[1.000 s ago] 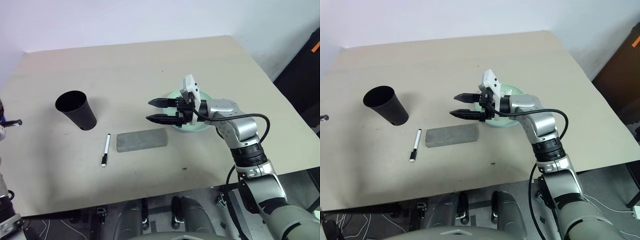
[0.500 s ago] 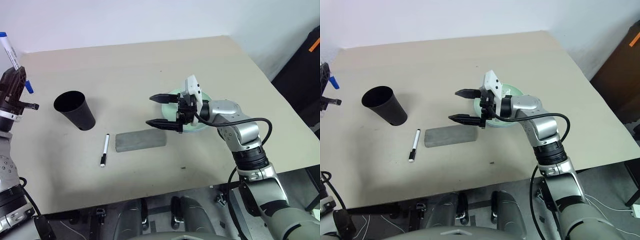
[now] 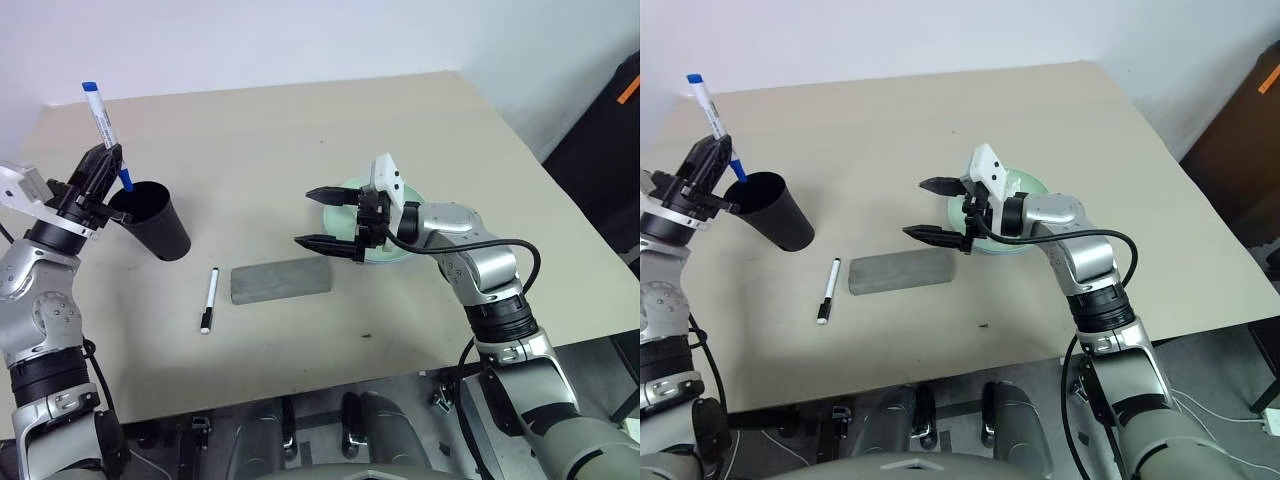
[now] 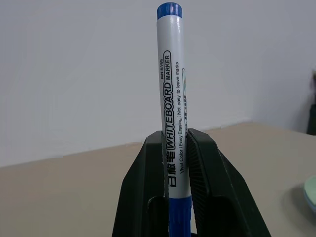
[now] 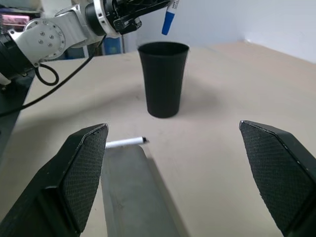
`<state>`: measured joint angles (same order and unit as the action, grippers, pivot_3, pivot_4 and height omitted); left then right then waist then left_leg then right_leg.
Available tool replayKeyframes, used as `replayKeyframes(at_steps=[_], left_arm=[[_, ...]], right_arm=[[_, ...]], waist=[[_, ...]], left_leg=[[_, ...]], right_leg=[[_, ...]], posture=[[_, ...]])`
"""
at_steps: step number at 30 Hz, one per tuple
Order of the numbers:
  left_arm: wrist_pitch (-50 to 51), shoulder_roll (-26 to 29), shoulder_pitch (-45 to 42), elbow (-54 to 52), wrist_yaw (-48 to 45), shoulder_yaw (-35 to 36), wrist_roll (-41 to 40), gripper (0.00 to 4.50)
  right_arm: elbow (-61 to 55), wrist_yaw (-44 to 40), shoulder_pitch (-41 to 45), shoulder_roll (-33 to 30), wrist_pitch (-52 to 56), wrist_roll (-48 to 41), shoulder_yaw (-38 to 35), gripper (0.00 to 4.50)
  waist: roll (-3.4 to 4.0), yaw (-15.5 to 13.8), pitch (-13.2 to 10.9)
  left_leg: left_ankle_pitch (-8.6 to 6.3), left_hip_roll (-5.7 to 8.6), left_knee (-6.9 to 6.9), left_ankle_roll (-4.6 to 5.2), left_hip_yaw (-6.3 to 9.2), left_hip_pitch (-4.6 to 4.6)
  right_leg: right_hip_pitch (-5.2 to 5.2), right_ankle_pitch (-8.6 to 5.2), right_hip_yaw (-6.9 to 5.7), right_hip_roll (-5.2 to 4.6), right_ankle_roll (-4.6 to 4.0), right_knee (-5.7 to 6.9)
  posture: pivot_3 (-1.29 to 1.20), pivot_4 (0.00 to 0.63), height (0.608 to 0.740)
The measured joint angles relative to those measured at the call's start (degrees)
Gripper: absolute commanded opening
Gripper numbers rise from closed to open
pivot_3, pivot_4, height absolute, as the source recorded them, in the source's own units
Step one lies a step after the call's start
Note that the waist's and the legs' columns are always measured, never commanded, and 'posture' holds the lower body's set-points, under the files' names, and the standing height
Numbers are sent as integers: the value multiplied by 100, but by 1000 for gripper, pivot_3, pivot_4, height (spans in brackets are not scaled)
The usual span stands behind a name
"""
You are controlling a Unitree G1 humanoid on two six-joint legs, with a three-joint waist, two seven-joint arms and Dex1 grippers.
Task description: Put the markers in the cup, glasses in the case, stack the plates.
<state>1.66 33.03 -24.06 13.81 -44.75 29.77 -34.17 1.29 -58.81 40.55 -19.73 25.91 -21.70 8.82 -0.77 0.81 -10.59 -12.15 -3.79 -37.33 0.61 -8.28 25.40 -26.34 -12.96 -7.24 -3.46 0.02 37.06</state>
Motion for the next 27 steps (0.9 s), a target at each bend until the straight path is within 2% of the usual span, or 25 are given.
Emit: replayKeyframes(at_steps=[6, 27], left_arm=[[-111, -3, 18, 257, -84, -203, 162, 247], [-176, 67, 111, 302, -64, -231, 353, 247]], right_arm=[[-95, 95, -102, -68, 0, 71, 4, 4476], [-131, 329, -190, -135, -35, 160, 17, 4476]], waist=[[-1, -3, 0], [-1, -6, 0]], left_leg=[[0, 0, -1, 0, 0, 0], [3, -1, -2, 2, 1, -5]], right_leg=[[1, 0, 0, -1, 1, 0], [3, -4, 0, -2, 7, 6]], posture=[[0, 150, 740], [0, 150, 740]])
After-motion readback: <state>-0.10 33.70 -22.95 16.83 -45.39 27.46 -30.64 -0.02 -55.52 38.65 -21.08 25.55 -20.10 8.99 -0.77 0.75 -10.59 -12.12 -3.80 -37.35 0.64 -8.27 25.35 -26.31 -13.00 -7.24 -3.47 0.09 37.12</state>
